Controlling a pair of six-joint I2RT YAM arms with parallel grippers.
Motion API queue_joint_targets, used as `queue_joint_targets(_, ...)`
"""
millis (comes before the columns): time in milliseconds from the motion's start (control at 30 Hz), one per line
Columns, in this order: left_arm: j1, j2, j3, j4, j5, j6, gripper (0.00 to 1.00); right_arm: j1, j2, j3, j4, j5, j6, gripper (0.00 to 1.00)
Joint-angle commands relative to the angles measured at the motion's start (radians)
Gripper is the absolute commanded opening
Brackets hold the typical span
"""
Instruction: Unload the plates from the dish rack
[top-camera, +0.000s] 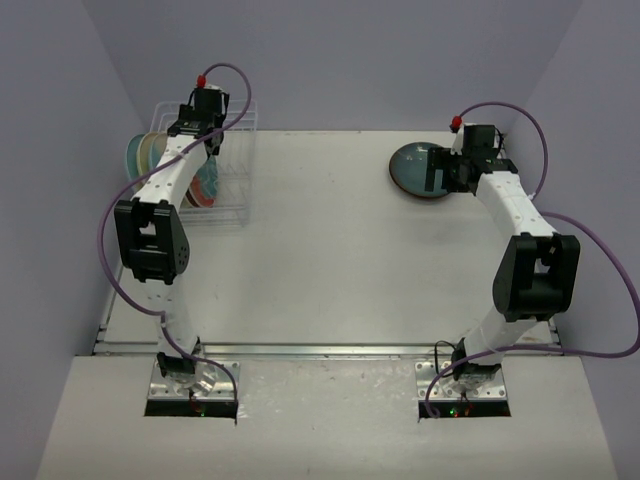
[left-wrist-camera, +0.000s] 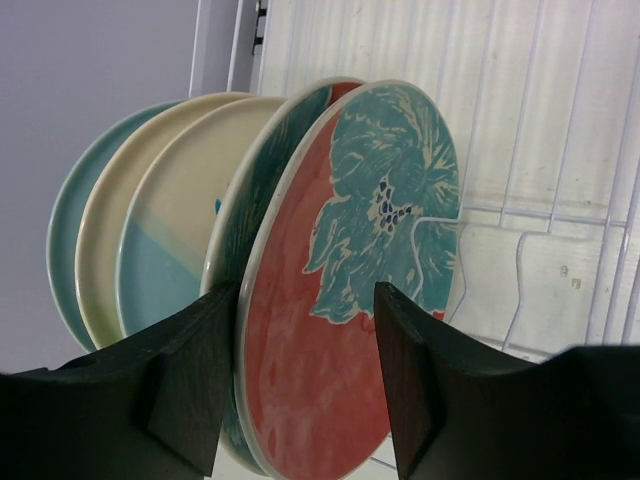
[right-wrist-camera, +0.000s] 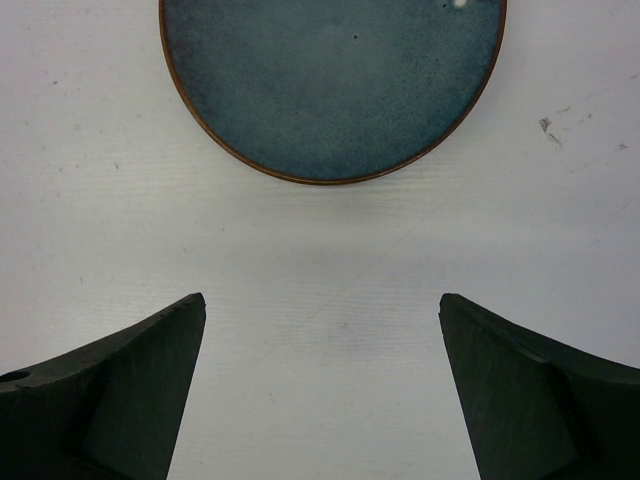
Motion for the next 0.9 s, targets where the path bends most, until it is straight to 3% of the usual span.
queue_joint_targets(0, 0.001, 0.038, -0.009, -0.045, 0.025, -0.061, 0.48, 0.007, 0.006, 0.009, 0.027, -0.008, 0.005, 0.99)
queue_joint_targets(333, 0.001, 0.038, -0.076, 0.0, -0.008, -0.025, 0.24, 0.005, 0.008, 0.01, 0.021, -0.008, 0.013, 0.99)
queue_joint_targets(500, 0.001, 0.032, -0.092, 0.011, -0.009, -0.017, 0.01, 0.006, 0.002, 0.006, 0.015, -0.034, 0.016, 0.99)
queue_joint_targets(867, -0.016, -0.042, 0.017, 0.028, -0.033, 0.015, 0.0, 0.007, -0.029, -0.003, 0.015, -0.058, 0.013, 0.99)
